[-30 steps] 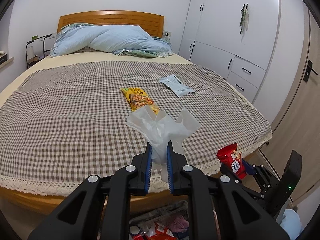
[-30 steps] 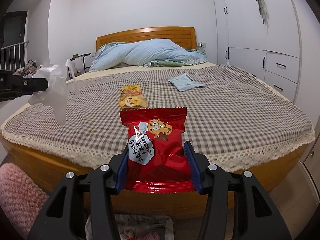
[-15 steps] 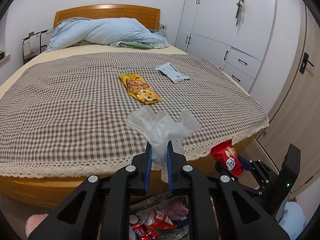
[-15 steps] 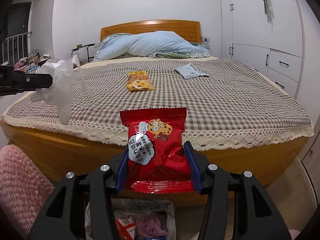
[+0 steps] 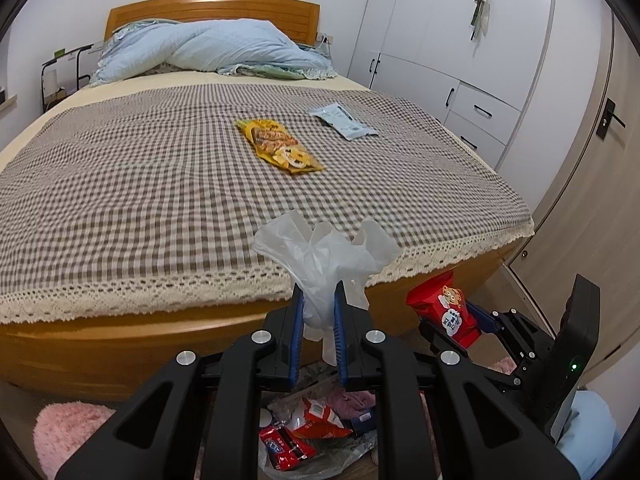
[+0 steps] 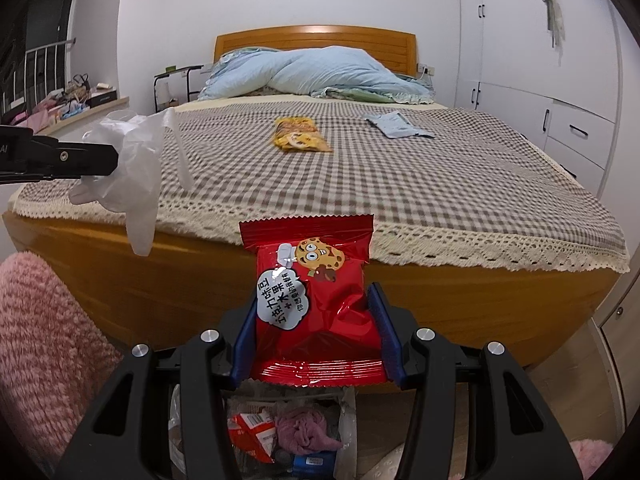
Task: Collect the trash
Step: 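Carry the clear bag with the left tool while the right tool carries the packet to the bin, then lower the clear bag with the left tool while the right tool lowers the packet into the bin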
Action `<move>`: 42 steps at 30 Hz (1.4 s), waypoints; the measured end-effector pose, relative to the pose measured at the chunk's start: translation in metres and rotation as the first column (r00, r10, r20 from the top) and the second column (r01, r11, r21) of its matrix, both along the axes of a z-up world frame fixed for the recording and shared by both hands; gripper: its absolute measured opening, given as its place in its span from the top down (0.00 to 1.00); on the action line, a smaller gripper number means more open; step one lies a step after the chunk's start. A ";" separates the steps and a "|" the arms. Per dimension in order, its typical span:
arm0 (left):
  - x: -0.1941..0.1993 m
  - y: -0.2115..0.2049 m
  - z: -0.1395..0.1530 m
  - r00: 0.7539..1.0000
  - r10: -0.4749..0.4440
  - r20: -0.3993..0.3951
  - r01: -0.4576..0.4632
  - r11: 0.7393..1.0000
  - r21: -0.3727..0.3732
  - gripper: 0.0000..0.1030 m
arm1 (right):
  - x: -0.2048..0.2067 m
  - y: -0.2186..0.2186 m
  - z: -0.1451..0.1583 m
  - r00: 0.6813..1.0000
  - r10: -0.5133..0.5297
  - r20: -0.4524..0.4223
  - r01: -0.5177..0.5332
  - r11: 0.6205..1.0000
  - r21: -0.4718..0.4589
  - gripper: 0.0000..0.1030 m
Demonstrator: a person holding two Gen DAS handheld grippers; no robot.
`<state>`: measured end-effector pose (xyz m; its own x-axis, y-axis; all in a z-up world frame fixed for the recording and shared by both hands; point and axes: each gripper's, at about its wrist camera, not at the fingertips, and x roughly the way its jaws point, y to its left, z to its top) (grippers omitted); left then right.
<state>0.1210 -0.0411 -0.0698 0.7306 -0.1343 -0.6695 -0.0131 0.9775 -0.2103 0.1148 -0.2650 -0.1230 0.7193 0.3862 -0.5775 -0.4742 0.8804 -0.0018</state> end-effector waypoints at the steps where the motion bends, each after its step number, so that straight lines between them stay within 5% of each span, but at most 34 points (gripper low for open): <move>1: -0.001 0.000 -0.002 1.000 -0.001 -0.003 0.001 1.000 -0.001 0.89 | -0.001 0.001 -0.002 1.000 0.005 -0.007 -0.005 1.000 -0.006 0.51; 22: -0.012 0.004 -0.070 0.989 -0.021 -0.145 0.018 1.000 -0.025 0.89 | -0.010 0.015 -0.031 0.992 0.040 -0.123 -0.049 0.996 -0.069 0.51; 42: -0.006 0.009 -0.147 0.947 -0.037 -0.318 0.029 0.999 -0.027 0.89 | -0.009 0.031 -0.075 0.961 0.084 -0.265 -0.131 0.977 -0.166 0.51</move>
<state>0.1150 -0.0325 -0.2169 0.4744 -0.1720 -0.8633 -0.0509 0.9737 -0.2219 0.1057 -0.2344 -0.1980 0.4990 0.3253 -0.8032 -0.5714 0.8204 -0.0226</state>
